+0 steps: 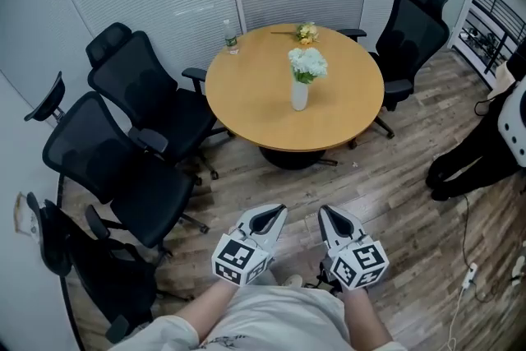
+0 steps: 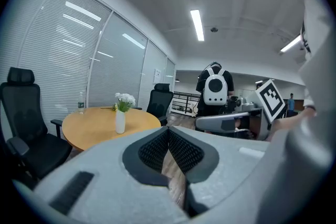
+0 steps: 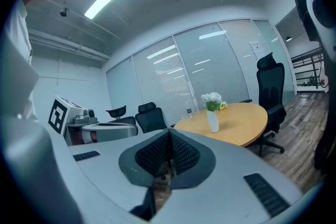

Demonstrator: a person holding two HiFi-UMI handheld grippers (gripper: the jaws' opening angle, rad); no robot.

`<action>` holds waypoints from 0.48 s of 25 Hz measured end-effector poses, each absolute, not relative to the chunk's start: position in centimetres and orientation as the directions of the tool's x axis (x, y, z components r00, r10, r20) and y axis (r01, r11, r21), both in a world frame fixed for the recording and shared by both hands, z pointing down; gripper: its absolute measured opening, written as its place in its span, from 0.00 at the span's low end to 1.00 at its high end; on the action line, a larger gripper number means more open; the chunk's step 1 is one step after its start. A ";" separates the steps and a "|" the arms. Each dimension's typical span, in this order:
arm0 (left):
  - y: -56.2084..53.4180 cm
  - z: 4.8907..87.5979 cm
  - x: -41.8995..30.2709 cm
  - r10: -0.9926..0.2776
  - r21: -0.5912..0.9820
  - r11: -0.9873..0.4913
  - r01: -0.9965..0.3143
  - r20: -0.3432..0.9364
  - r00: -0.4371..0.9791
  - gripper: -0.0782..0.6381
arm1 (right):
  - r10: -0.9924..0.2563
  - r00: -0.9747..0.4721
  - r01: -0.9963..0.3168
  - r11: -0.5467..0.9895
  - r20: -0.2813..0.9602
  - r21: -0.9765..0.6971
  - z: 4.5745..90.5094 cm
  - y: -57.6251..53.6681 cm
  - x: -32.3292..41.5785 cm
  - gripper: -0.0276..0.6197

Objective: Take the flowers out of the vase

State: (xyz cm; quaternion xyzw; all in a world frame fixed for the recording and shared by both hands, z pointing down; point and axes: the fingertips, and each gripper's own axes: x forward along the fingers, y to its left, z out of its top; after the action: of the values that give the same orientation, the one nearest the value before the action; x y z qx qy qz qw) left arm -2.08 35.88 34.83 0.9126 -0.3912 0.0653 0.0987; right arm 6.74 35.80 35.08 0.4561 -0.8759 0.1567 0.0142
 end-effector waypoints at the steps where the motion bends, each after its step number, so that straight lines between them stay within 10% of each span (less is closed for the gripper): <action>1: 35.6 34.8 -2.0 -0.708 0.129 -0.668 -0.733 0.194 0.679 0.12 | -0.800 -0.576 -0.808 0.527 0.165 -0.265 35.2 35.3 7.1 0.05; 12: 27.6 37.1 -1.3 -0.702 0.158 -0.660 -0.734 0.218 0.678 0.12 | -0.818 -0.549 -0.822 0.491 0.173 -0.289 36.7 28.0 8.2 0.05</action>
State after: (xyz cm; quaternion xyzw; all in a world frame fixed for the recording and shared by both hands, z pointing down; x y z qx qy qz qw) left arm -1.33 27.64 37.14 0.9084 -0.3954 0.0688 0.1171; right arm 8.22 28.02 36.71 0.4749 -0.8633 0.1710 0.0064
